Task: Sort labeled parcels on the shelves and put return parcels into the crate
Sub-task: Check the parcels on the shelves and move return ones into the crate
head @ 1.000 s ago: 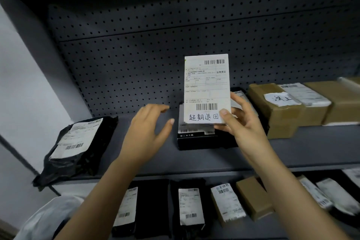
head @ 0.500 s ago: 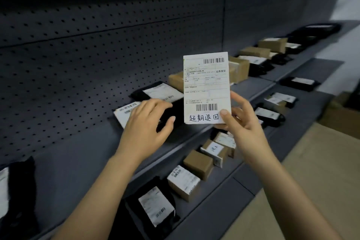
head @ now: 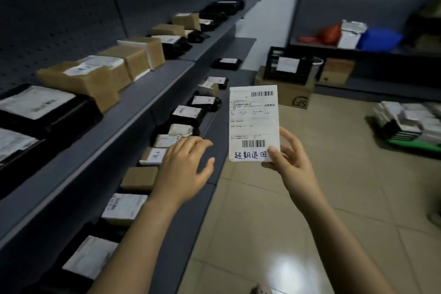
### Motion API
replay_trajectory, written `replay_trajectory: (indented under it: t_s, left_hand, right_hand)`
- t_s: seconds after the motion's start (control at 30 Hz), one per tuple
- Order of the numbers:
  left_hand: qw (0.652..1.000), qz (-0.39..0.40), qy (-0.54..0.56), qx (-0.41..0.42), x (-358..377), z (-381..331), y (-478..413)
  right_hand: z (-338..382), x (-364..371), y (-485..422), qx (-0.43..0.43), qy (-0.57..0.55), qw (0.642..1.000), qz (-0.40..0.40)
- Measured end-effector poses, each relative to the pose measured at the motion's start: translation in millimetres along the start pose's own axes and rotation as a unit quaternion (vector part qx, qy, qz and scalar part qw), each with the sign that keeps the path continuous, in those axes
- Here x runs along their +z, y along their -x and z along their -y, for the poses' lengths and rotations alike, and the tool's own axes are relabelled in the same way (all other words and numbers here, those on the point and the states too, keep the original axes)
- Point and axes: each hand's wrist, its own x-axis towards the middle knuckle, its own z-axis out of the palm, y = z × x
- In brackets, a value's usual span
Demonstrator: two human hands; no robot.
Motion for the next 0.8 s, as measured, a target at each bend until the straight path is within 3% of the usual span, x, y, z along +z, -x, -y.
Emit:
replay_trajectory:
  t_s: [0.17,0.43,0.8]
  left_hand:
    - [0.998,0.038,0.057,-0.007,59.7,-44.8,-27.1]
    - [0.994,0.081,0.069,0.010,155.2,-108.3,-83.6]
    - [0.987,0.143,0.076,0.006,246.3,-123.0,-173.2]
  right_hand:
    - [-24.2,-66.0,-9.3,0.029,-0.009,0.997,-0.070]
    - [-56.5,-162.2,-57.6,0.084,-0.022,0.989,-0.119]
    - [-96.8,-225.6,-146.5,0.122,-0.026,0.980,-0.157]
